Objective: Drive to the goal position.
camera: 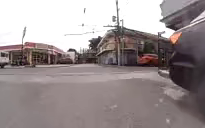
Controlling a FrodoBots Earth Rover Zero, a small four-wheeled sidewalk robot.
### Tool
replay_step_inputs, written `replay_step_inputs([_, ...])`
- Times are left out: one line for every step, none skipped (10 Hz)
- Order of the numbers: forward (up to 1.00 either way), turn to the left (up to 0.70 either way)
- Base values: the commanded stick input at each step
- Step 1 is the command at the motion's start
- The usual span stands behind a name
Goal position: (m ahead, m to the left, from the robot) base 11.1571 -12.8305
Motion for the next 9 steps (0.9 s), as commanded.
replay_step_inputs([0.50, 0.05])
replay_step_inputs([0.50, 0.05])
replay_step_inputs([0.50, 0.05])
replay_step_inputs([0.50, 0.05])
replay_step_inputs([0.50, 0.05])
replay_step_inputs([0.50, 0.05])
replay_step_inputs([0.50, 0.05])
replay_step_inputs([0.50, 0.05])
replay_step_inputs([0.50, 0.05])
